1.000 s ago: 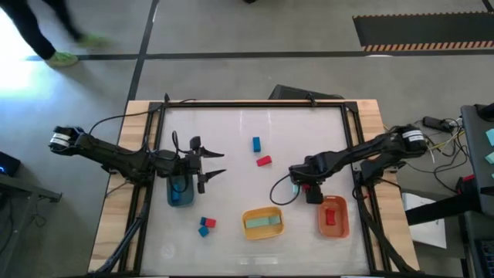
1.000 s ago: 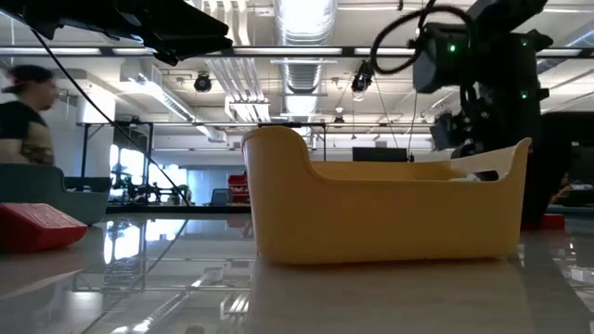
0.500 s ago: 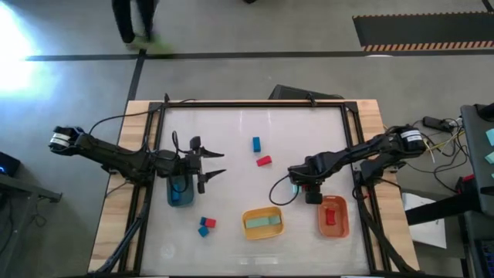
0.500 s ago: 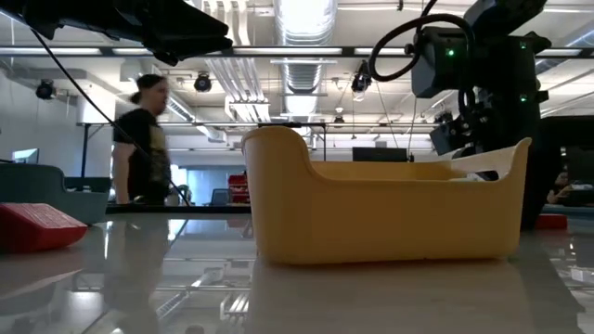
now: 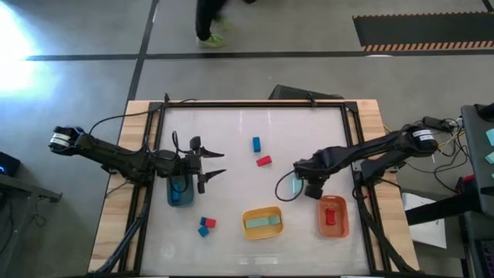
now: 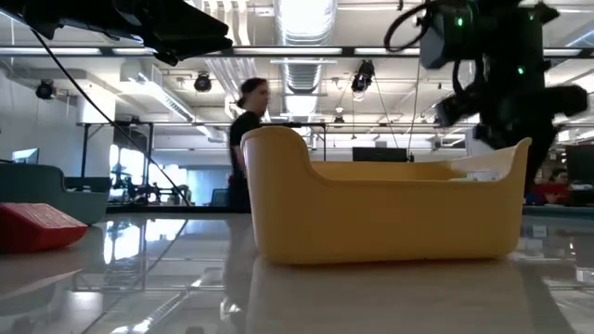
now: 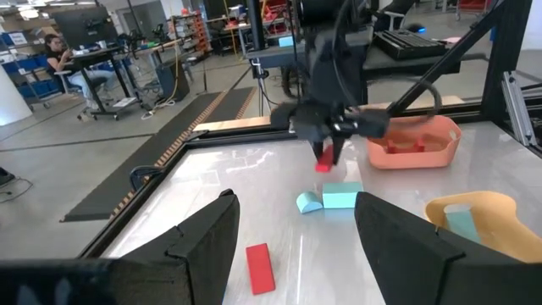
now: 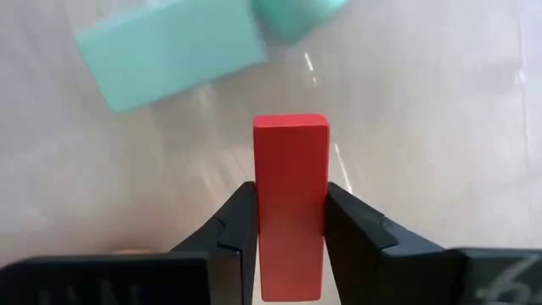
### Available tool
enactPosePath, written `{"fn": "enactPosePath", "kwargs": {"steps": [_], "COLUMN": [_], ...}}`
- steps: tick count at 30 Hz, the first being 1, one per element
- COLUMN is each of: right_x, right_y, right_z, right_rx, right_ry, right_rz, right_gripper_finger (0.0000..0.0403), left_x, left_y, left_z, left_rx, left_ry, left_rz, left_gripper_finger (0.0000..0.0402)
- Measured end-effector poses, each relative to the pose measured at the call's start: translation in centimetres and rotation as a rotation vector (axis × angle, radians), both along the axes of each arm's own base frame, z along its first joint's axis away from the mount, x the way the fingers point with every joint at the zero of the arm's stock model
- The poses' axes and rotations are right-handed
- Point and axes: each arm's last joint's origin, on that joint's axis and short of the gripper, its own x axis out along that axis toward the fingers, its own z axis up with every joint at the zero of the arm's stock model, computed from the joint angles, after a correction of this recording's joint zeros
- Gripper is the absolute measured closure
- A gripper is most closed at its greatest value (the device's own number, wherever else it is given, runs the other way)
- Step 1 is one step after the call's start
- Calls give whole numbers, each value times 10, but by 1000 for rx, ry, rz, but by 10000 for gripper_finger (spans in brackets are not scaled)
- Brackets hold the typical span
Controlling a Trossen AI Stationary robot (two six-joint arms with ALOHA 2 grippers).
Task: Sort & place blocks by color
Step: Put the red block into the orange bin
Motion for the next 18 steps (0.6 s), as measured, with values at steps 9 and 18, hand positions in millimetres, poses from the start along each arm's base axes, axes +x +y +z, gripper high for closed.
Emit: {"fn": "enactPosePath", "kwargs": {"steps": [9, 18], "right_x": [0, -16], "right_y": [9, 58], "right_z": [53, 69], "right_rx": [127, 259], "right_ry": [-103, -89], "right_rz": [-564, -808], "right_gripper_finger": [312, 312], "left_x": [0, 0], "left_y": [0, 0], "left_z": [0, -1], "left_rx": [0, 1], "left_ry": [2, 7], "left_rz": [0, 0], "left_gripper_finger": [182, 182]}}
